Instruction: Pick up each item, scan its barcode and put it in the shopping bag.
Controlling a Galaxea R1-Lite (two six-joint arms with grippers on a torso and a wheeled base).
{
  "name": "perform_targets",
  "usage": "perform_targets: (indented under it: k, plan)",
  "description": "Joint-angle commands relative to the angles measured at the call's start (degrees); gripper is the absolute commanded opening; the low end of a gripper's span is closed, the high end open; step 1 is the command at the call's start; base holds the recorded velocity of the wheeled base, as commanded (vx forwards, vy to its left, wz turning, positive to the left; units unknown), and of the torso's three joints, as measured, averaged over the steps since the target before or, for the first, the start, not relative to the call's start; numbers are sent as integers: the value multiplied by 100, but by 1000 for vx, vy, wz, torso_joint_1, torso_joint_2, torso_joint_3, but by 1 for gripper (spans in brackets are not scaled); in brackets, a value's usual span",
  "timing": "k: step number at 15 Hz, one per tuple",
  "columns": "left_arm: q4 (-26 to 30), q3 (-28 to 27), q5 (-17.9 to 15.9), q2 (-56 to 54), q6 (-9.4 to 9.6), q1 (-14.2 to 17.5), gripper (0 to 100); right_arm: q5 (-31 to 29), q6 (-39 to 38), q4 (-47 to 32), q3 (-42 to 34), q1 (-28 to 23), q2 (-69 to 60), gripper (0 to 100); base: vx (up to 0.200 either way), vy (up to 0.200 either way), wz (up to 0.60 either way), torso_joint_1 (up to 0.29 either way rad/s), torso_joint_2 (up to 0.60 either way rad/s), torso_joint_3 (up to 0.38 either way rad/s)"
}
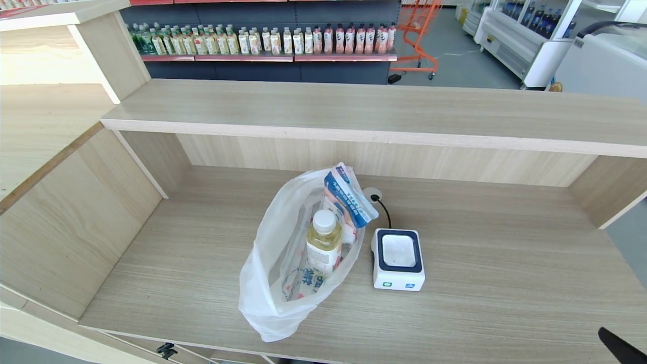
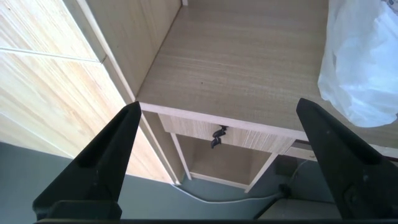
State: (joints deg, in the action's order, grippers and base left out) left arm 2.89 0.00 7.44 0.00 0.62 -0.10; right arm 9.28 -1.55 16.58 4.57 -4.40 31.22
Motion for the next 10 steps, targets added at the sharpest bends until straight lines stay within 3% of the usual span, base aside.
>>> perform_targets:
  k: [1, 4, 10]
  plan:
    - [1, 0, 3, 9, -1, 1, 100, -462, 93, -1421, -457, -26, -2542, 100, 0, 0, 0, 0, 0, 0]
    - [1, 0, 3, 9, -1, 1, 100, -857, 427, -1509, -457, 431, -3122, 100, 0, 0, 0, 0, 0, 0]
    - [1, 0, 3, 0, -1, 1, 100, -1042, 331, -1623, -457, 431, -3122, 100, 0, 0, 0, 0, 0, 0]
